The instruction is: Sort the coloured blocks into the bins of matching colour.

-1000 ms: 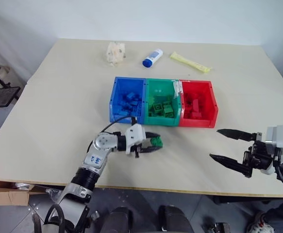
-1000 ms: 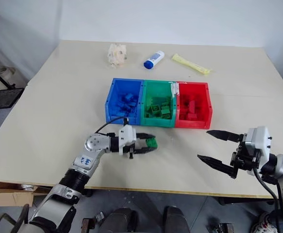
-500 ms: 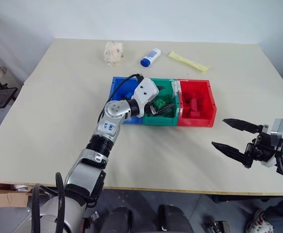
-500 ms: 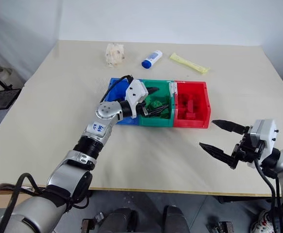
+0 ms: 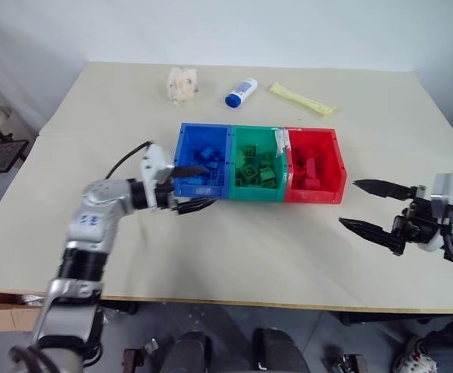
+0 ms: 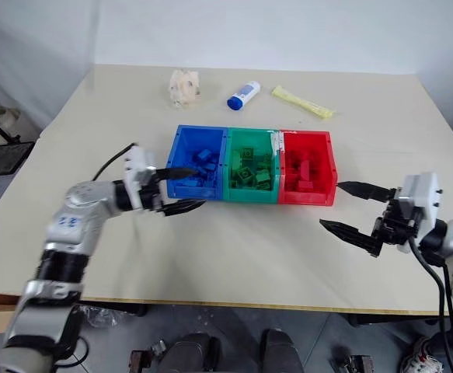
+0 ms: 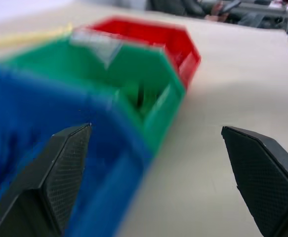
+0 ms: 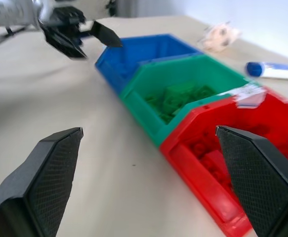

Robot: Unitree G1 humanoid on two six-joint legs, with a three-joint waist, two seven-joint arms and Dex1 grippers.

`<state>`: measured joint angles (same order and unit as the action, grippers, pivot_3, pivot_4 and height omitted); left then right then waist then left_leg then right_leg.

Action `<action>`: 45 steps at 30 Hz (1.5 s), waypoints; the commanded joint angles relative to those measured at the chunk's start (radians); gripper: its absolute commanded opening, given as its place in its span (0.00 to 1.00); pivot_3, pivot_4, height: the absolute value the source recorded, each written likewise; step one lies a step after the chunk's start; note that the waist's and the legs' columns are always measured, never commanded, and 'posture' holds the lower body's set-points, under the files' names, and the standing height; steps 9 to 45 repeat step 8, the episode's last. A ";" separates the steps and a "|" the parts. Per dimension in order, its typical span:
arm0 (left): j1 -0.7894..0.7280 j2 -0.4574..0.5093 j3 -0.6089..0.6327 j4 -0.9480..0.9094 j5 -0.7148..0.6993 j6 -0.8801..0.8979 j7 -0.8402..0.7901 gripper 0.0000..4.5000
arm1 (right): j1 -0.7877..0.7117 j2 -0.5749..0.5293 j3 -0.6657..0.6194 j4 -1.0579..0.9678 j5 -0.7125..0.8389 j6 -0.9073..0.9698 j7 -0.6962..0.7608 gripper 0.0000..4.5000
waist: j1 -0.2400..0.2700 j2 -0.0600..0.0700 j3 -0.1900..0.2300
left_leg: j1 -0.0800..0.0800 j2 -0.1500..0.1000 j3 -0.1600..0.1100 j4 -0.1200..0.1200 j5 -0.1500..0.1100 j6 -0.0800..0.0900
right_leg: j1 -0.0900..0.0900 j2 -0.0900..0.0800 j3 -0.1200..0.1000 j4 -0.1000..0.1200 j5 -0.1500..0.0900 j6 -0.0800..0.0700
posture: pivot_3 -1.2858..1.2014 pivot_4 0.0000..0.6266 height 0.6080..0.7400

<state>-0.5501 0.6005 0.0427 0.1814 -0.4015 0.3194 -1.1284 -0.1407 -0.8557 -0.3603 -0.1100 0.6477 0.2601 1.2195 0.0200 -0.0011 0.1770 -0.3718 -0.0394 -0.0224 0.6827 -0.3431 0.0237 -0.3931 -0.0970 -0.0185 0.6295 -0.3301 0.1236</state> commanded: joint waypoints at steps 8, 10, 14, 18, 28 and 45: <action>0.085 0.106 0.162 0.162 0.015 -0.297 -0.067 1.00 | -0.067 -0.067 0.042 0.168 -0.100 -0.097 0.125 1.00 | 0.003 0.000 0.000 | 0.000 -0.001 -0.003 0.000 0.000 0.000 | 0.001 -0.001 -0.003 -0.002 0.000 0.000 | 0.52 0.24 1.00; 0.085 0.106 0.162 0.162 0.015 -0.297 -0.067 1.00 | -0.067 -0.067 0.042 0.168 -0.100 -0.097 0.125 1.00 | 0.003 0.000 0.000 | 0.000 -0.001 -0.003 0.000 0.000 0.000 | 0.001 -0.001 -0.003 -0.002 0.000 0.000 | 0.52 0.24 1.00; 0.085 0.106 0.162 0.162 0.015 -0.297 -0.067 1.00 | -0.067 -0.067 0.042 0.168 -0.100 -0.097 0.125 1.00 | 0.003 0.000 0.000 | 0.000 -0.001 -0.003 0.000 0.000 0.000 | 0.001 -0.001 -0.003 -0.002 0.000 0.000 | 0.52 0.24 1.00; 0.085 0.106 0.162 0.162 0.015 -0.297 -0.067 1.00 | -0.067 -0.067 0.042 0.168 -0.100 -0.097 0.125 1.00 | 0.003 0.000 0.000 | 0.000 -0.001 -0.003 0.000 0.000 0.000 | 0.001 -0.001 -0.003 -0.002 0.000 0.000 | 0.52 0.24 1.00; 0.085 0.106 0.162 0.162 0.015 -0.297 -0.067 1.00 | -0.067 -0.067 0.042 0.168 -0.100 -0.097 0.125 1.00 | 0.003 0.000 0.000 | 0.000 -0.001 -0.003 0.000 0.000 0.000 | 0.001 -0.001 -0.003 -0.002 0.000 0.000 | 0.52 0.24 1.00; 0.085 0.106 0.162 0.162 0.015 -0.297 -0.067 1.00 | -0.067 -0.067 0.042 0.168 -0.100 -0.097 0.125 1.00 | 0.003 0.000 0.000 | 0.000 -0.001 -0.003 0.000 0.000 0.000 | 0.001 -0.001 -0.003 -0.002 0.000 0.000 | 0.52 0.24 1.00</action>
